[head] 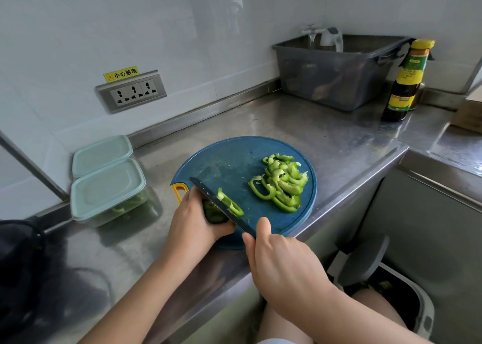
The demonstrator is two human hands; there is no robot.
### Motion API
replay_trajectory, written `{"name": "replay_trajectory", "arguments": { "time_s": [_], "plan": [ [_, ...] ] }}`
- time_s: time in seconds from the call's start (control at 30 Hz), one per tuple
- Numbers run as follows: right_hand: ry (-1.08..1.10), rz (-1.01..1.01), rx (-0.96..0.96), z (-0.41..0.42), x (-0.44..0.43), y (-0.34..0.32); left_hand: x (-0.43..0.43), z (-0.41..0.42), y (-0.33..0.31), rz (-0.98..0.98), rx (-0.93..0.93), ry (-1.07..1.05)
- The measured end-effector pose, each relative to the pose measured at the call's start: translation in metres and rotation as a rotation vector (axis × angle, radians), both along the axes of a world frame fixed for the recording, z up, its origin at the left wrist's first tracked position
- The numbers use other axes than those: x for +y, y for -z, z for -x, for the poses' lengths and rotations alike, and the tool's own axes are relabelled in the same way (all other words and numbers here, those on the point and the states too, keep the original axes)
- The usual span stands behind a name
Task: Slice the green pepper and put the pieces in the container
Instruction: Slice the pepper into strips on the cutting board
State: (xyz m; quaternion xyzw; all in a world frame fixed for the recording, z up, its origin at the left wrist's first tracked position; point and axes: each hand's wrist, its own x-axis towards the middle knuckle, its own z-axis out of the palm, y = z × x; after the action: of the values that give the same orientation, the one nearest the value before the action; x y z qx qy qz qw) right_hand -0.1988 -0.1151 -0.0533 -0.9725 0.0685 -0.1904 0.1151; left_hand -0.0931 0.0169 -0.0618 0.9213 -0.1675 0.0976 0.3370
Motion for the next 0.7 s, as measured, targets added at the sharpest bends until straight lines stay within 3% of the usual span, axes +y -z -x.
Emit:
{"name": "replay_trajectory", "arguments": {
  "time_s": [0.2,0.37,0.43,0.6,0.7],
  "plan": [
    [0.016,-0.037,0.033,0.000,0.002,-0.002,0.000,0.001,-0.005,0.028,0.041,-0.008],
    [-0.054,0.024,0.174,0.000,0.000,-0.001,-0.001,0.002,-0.008,0.026,0.066,-0.010],
    [-0.172,-0.068,0.182,0.000,0.000,-0.002,0.000,0.001,-0.009,0.016,0.078,-0.017],
    [-0.185,-0.248,0.324,-0.024,-0.007,-0.019,0.001,-0.001,-0.010,0.020,0.101,-0.030],
    [-0.310,-0.227,0.408,-0.038,-0.015,-0.038,0.000,-0.001,-0.011,-0.001,0.080,-0.023]
  ]
}}
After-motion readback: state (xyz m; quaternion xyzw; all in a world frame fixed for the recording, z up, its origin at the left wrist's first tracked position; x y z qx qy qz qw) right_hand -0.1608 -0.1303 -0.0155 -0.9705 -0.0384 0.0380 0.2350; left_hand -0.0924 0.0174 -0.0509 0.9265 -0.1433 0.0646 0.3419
